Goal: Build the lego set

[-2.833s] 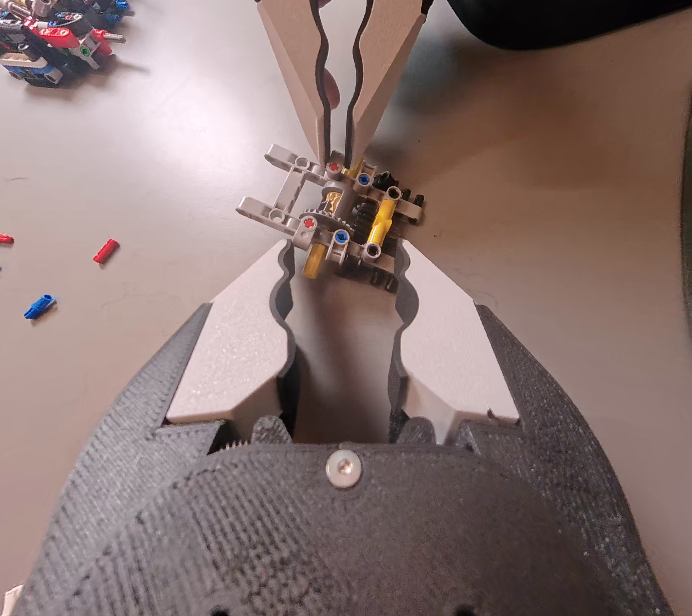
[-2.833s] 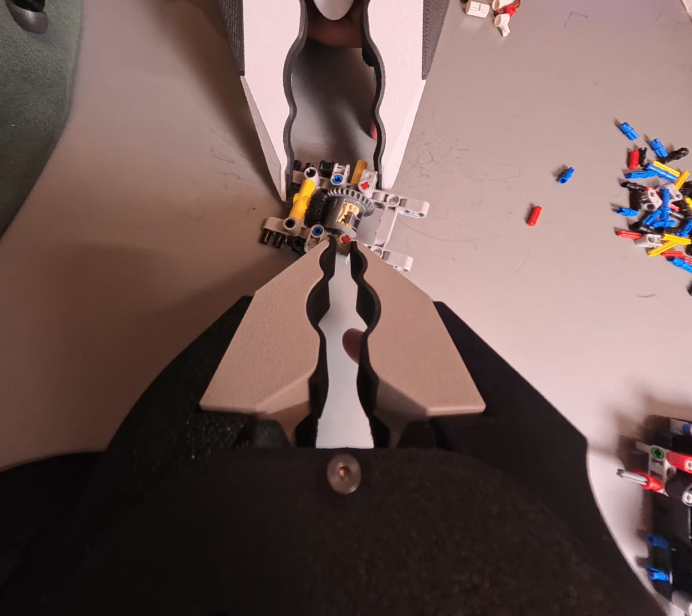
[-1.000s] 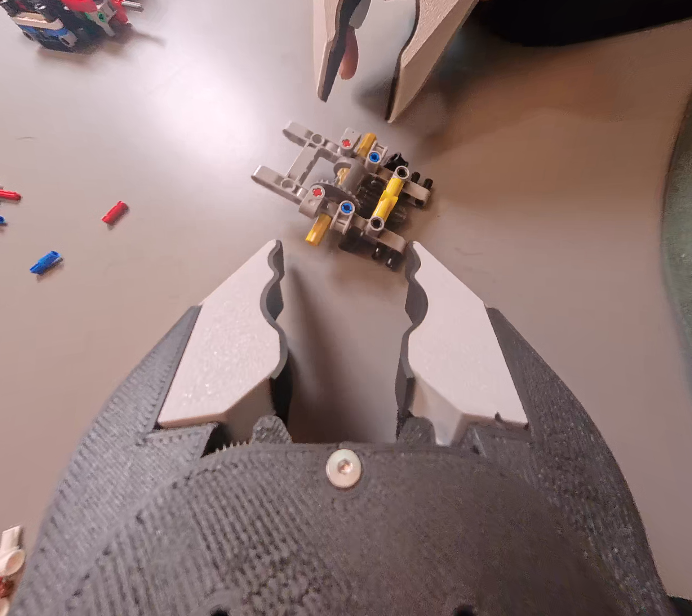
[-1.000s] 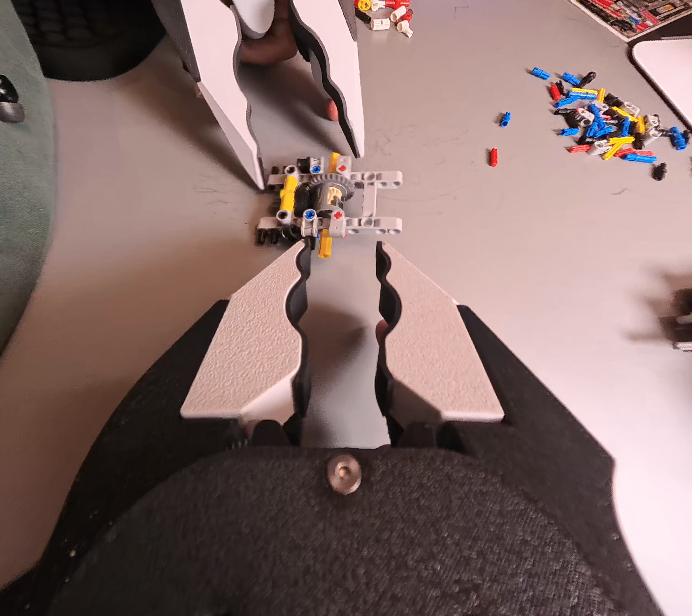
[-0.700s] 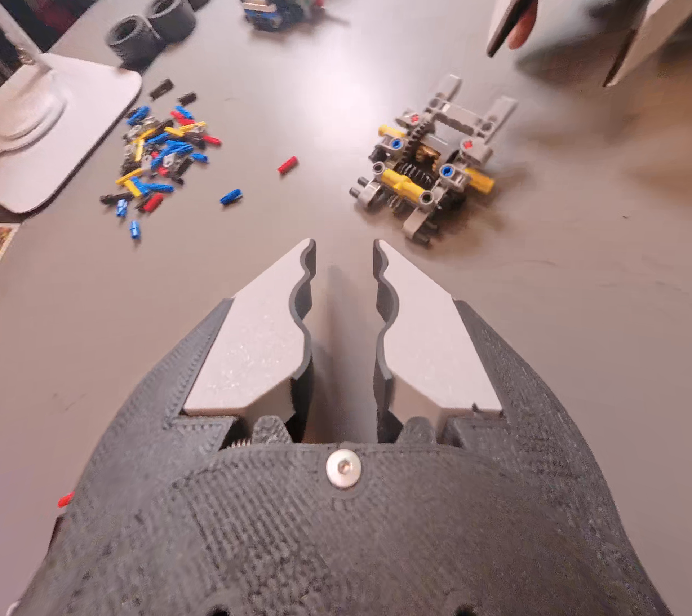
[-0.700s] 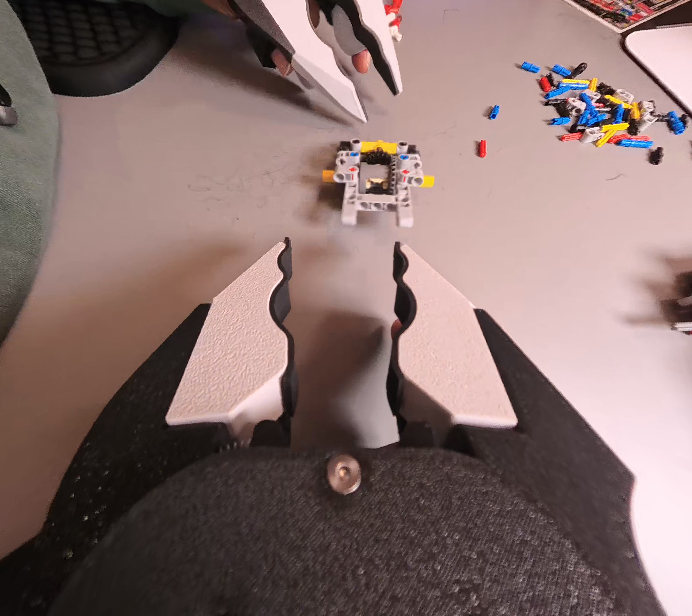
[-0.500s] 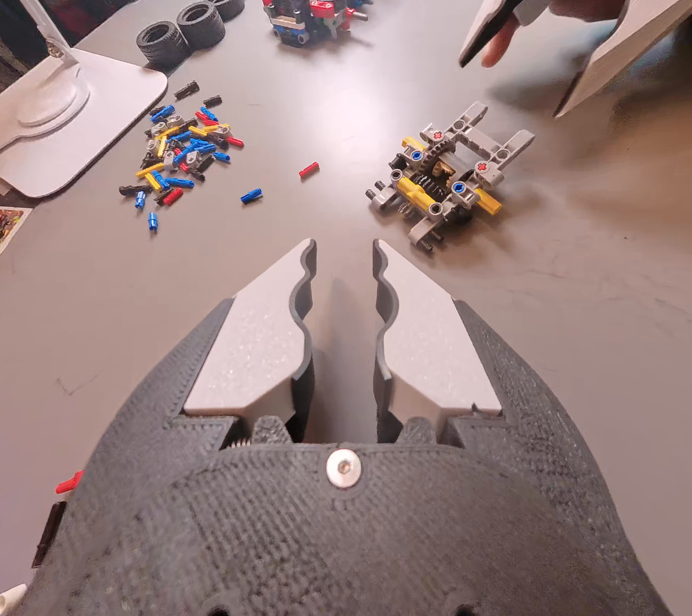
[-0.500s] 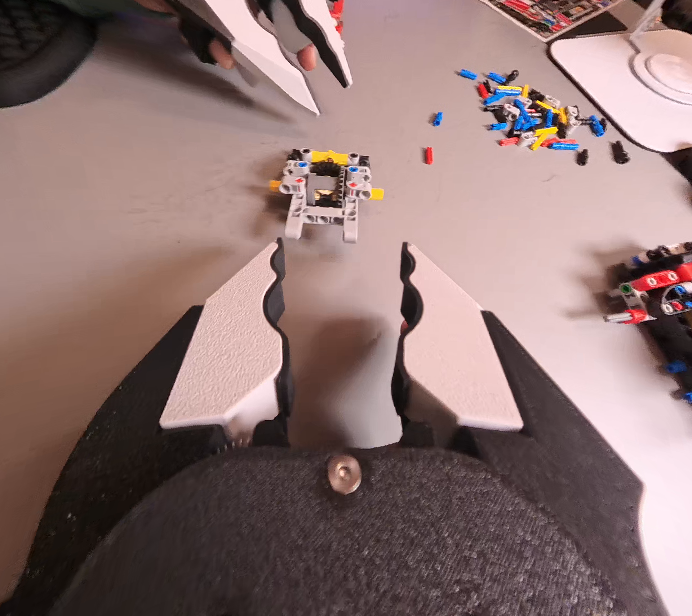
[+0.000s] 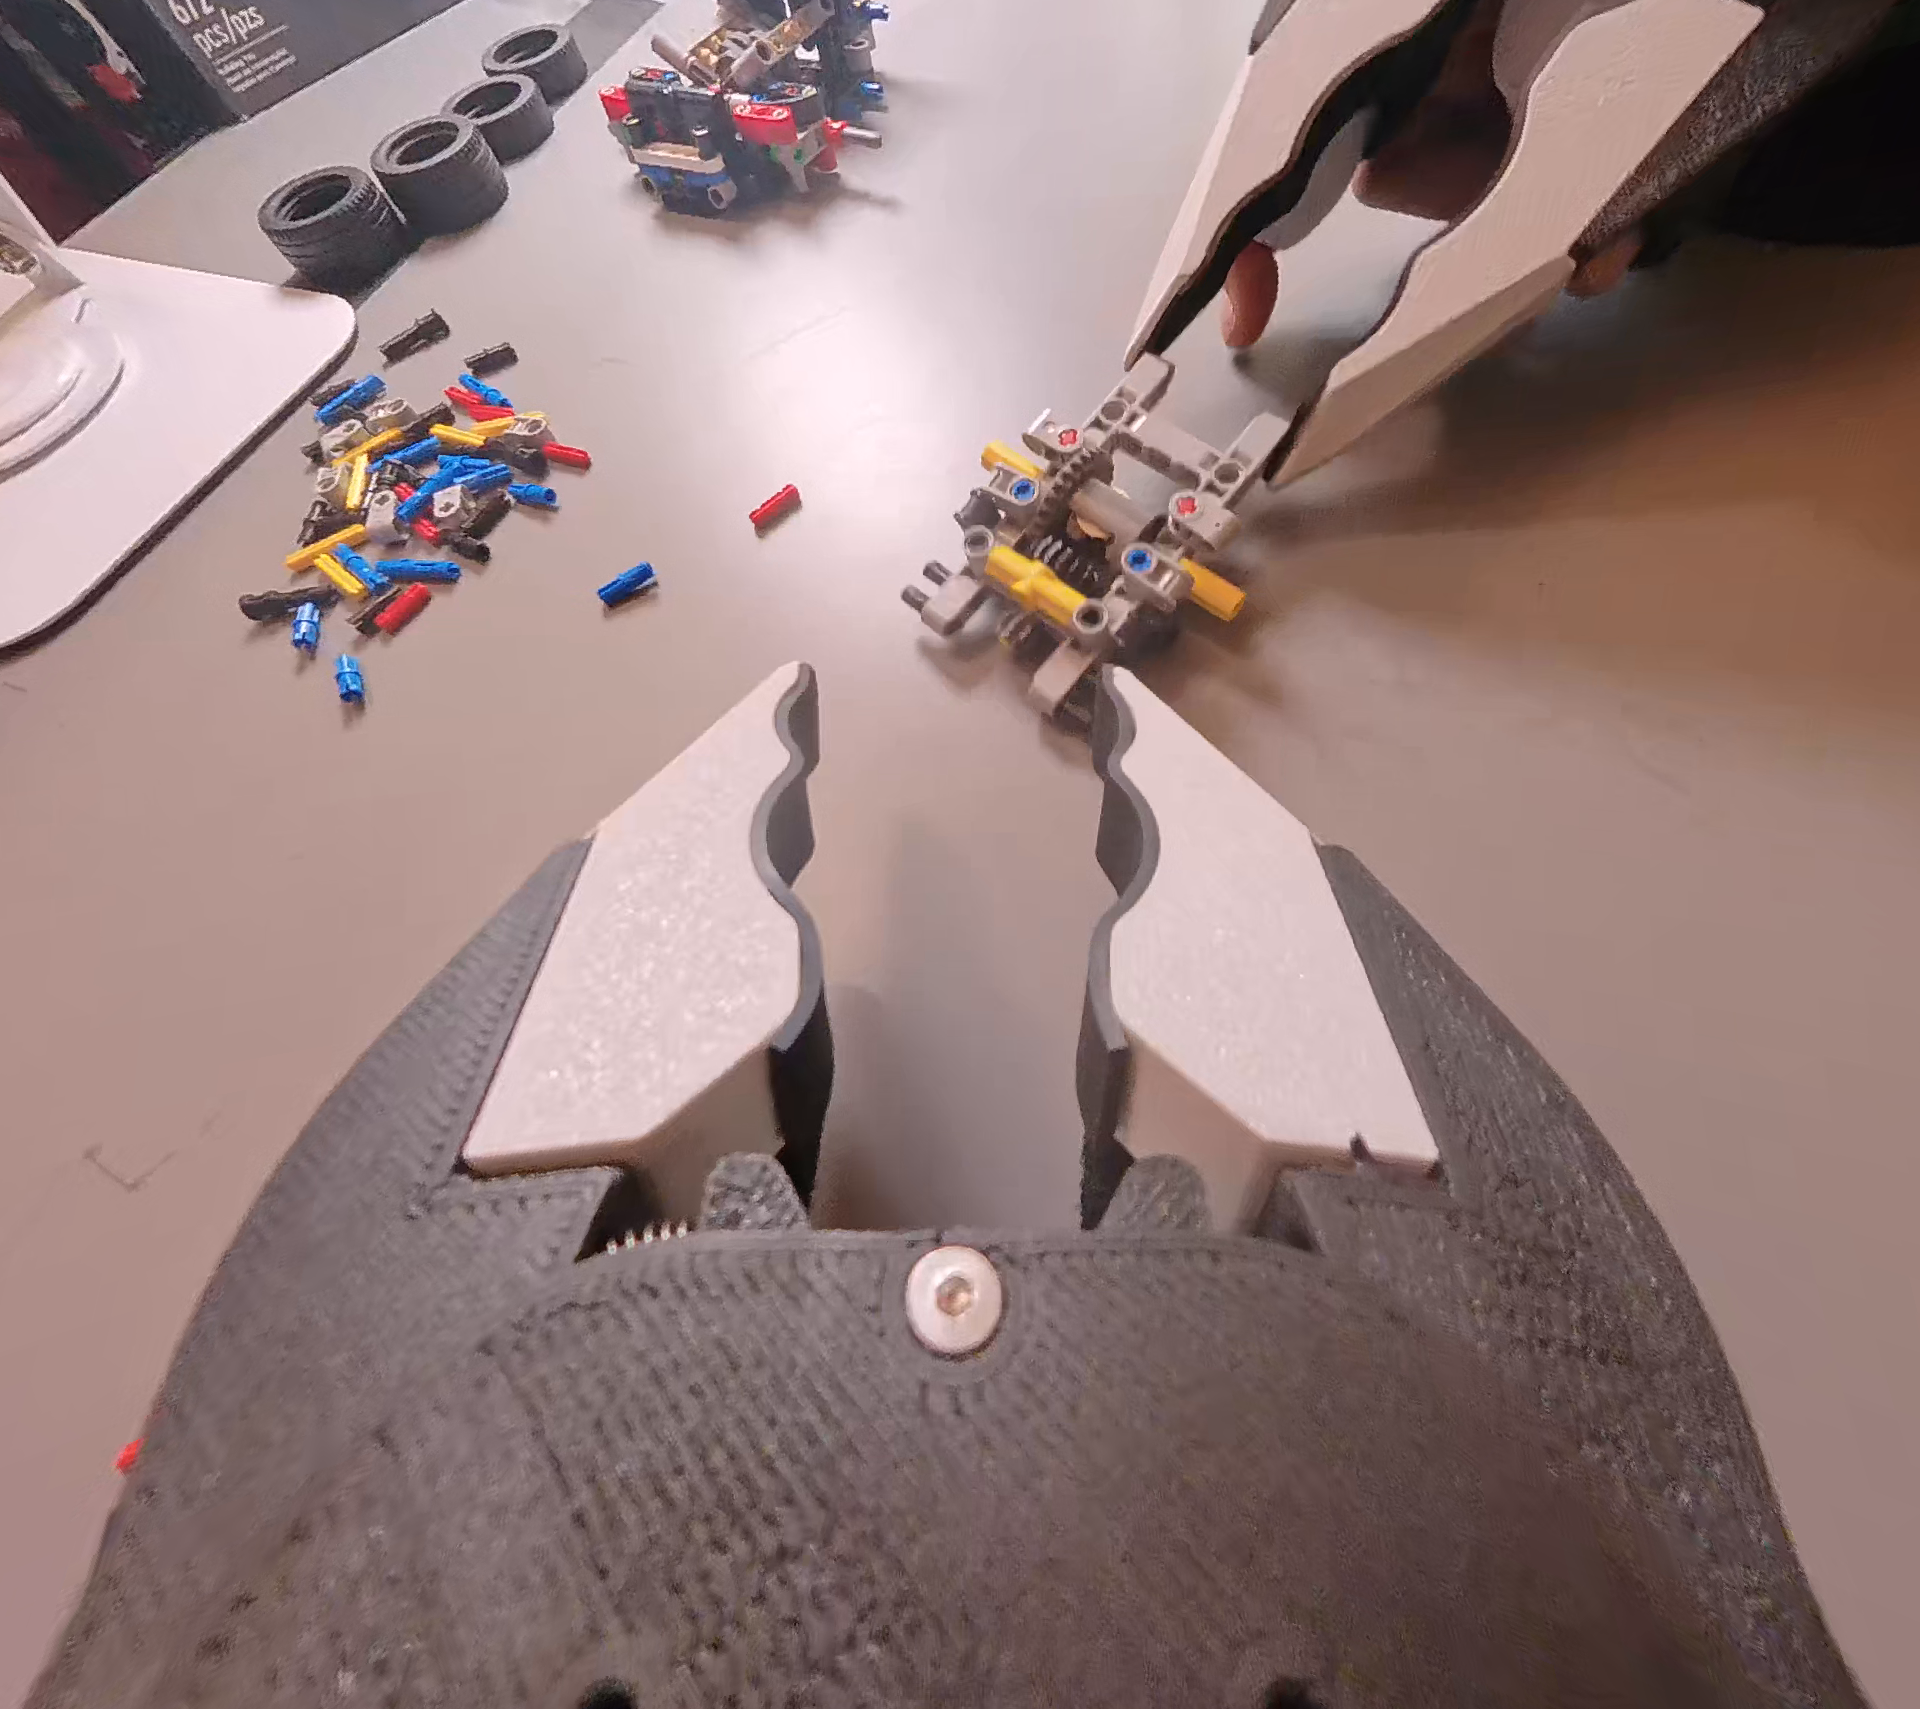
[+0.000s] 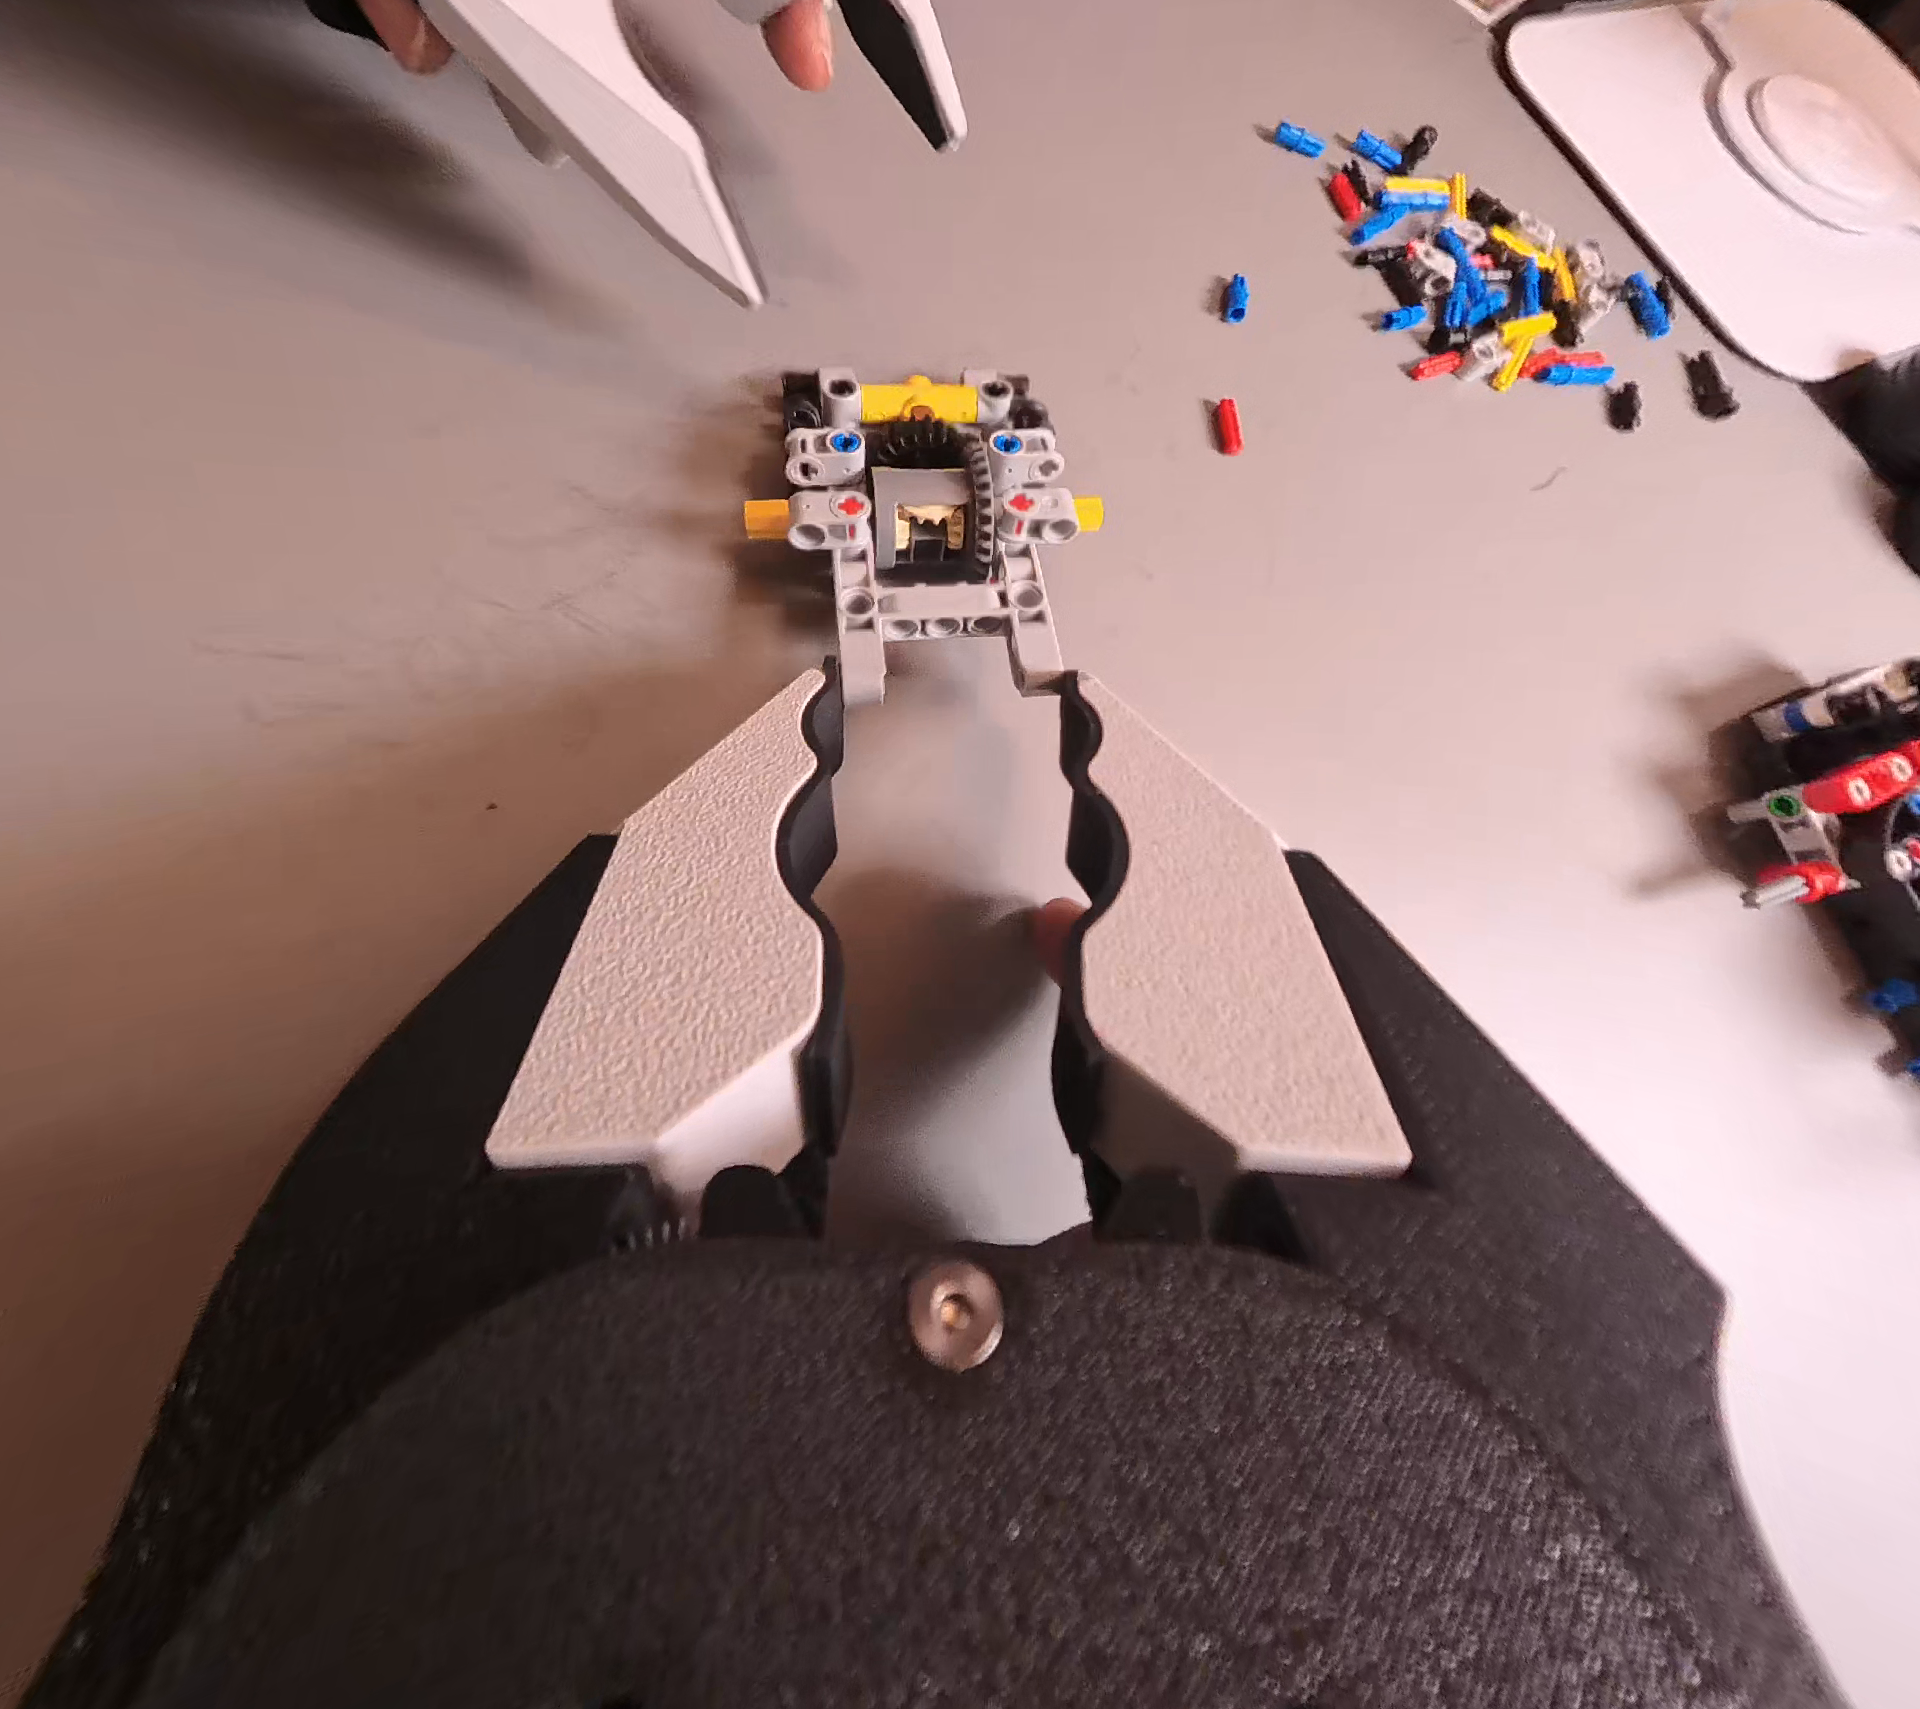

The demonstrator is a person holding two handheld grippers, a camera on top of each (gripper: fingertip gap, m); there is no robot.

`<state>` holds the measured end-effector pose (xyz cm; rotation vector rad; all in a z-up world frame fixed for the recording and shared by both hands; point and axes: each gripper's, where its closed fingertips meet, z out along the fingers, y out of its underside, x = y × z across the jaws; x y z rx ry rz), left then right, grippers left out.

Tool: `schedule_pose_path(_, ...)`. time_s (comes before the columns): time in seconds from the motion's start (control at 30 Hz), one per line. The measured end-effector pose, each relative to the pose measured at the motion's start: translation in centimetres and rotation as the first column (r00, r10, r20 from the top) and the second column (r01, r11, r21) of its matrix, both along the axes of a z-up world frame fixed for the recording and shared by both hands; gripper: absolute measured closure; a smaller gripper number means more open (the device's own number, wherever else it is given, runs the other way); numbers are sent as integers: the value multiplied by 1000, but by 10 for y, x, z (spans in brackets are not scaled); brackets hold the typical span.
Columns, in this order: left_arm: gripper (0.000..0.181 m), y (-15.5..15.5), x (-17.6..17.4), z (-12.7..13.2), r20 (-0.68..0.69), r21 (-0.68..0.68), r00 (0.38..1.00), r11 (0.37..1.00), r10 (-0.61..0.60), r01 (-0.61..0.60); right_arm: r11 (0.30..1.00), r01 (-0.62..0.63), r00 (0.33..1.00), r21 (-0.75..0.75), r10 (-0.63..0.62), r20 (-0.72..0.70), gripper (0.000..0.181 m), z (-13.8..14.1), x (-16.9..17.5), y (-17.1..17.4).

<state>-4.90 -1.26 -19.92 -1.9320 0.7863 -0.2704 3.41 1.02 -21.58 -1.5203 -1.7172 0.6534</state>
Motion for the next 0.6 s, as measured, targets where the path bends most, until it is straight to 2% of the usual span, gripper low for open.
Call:
schedule_pose_path(0.27, 139, 3, -4, -5, -82, 24, 996, 999, 24, -22, 998, 56, 998, 6, -57, 38, 140, -3, 5, 5)
schedule_pose_path(0.4, 129, 7, -3, 8, 12, 59, 998, 997, 54, -54, 994, 71, 996, 85, -75, 46, 139, -6, 8, 16)
schedule_pose_path(0.5, 116, 12, -12, 24, 121, 103, 987, 987, 110, -122, 996, 43, 999, 81, -44, 15, 133, -5, 8, 15)
schedule_pose_path(0.6, 114, 18, -33, 37, 199, 158, 961, 962, 191, -224, 999, 26, 999, 40, -25, -46, 126, 3, 7, 13)
